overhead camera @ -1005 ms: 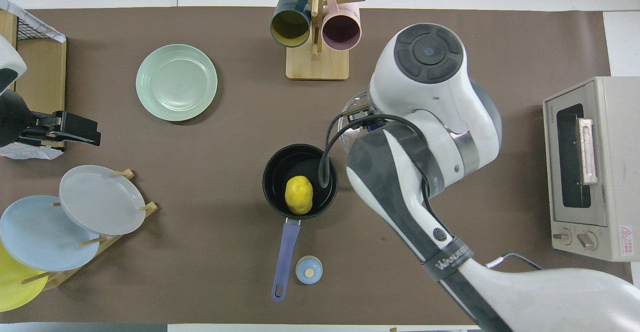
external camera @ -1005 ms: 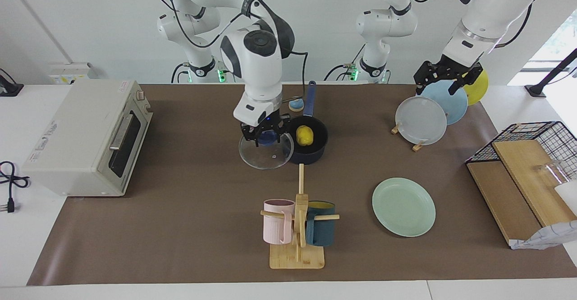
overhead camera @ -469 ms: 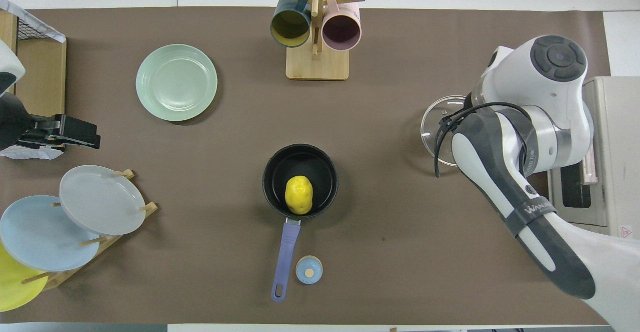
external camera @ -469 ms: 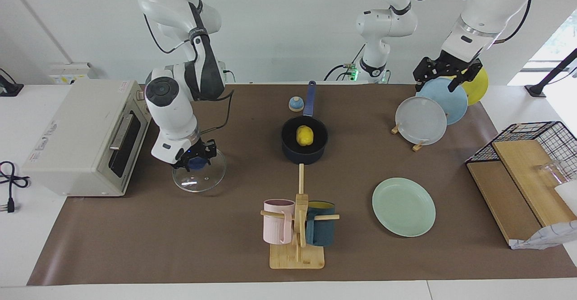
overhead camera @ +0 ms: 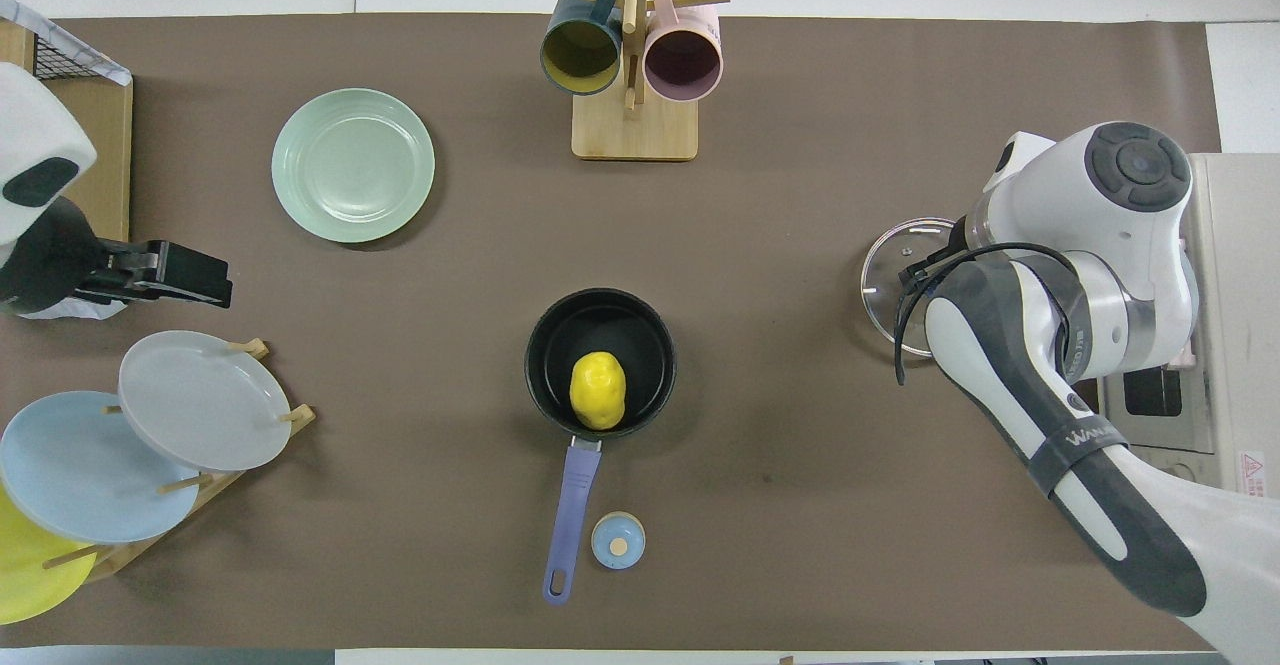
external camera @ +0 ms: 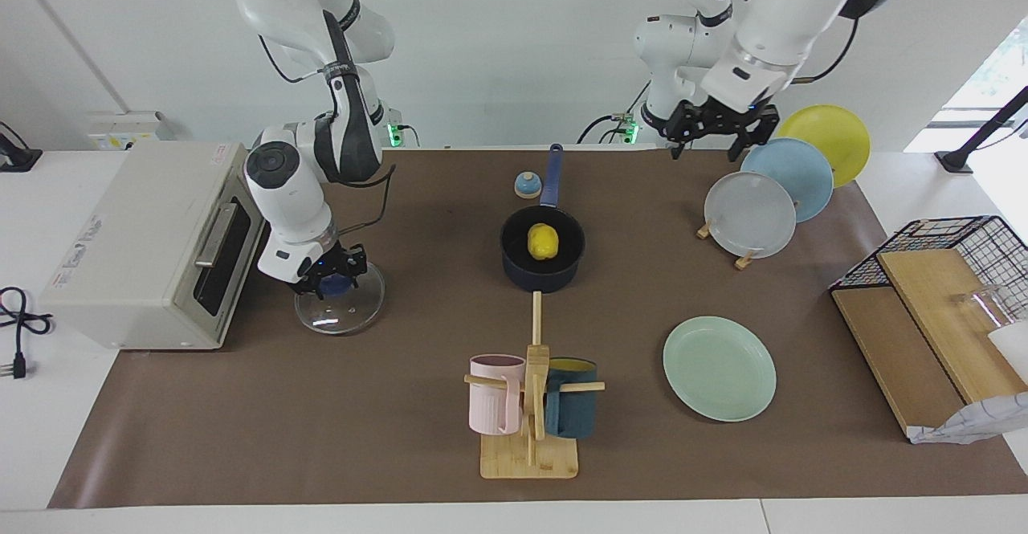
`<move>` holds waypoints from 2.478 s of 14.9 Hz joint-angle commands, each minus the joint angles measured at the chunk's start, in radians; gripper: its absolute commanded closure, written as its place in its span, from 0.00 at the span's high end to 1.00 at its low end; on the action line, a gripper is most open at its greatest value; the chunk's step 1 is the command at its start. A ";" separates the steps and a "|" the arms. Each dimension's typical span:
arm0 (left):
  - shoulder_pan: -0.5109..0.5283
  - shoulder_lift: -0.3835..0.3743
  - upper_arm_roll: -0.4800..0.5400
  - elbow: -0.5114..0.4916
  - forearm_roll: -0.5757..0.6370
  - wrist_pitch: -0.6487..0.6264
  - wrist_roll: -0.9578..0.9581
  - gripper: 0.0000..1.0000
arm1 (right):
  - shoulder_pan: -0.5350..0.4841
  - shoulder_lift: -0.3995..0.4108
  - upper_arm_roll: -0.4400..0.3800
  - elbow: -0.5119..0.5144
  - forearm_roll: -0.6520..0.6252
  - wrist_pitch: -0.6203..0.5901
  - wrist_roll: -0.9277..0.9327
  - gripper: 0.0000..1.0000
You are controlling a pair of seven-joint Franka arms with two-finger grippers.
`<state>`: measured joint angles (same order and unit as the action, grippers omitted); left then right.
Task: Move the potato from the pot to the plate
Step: 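Set down the lid with the right gripper while the left gripper reaches the pot, then lower the left gripper into the saucepan and grasp the yellow potato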
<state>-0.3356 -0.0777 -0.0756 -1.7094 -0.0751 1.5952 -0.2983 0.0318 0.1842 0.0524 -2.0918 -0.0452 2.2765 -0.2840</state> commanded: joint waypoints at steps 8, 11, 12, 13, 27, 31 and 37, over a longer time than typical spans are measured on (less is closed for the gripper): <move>-0.307 0.163 0.016 -0.314 -0.012 0.572 -0.220 1.00 | -0.017 -0.041 0.015 0.183 0.007 -0.231 0.130 1.00; -0.326 0.205 0.016 -0.314 -0.012 0.615 -0.213 1.00 | -0.029 -0.055 0.015 0.340 0.008 -0.461 0.176 1.00; -0.326 0.214 0.016 -0.314 -0.012 0.623 -0.213 1.00 | -0.033 -0.067 0.014 0.392 0.010 -0.524 0.183 1.00; -0.327 0.217 0.014 -0.317 -0.012 0.626 -0.217 1.00 | -0.036 -0.087 0.011 0.418 0.010 -0.576 0.184 1.00; -0.356 0.240 0.014 -0.415 -0.012 0.718 -0.343 1.00 | 0.003 -0.259 -0.100 0.263 0.005 -0.603 0.204 1.00; -0.384 0.257 0.016 -0.415 -0.012 0.716 -0.341 1.00 | -0.016 -0.236 -0.106 0.289 0.001 -0.583 0.232 1.00; -0.414 0.289 0.016 -0.414 -0.012 0.732 -0.346 1.00 | -0.021 -0.164 -0.106 0.395 -0.008 -0.655 0.230 1.00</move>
<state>-0.7137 0.1927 -0.0686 -2.1076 -0.0752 2.2952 -0.6342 0.0199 -0.0248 -0.0576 -1.7598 -0.0461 1.6591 -0.0630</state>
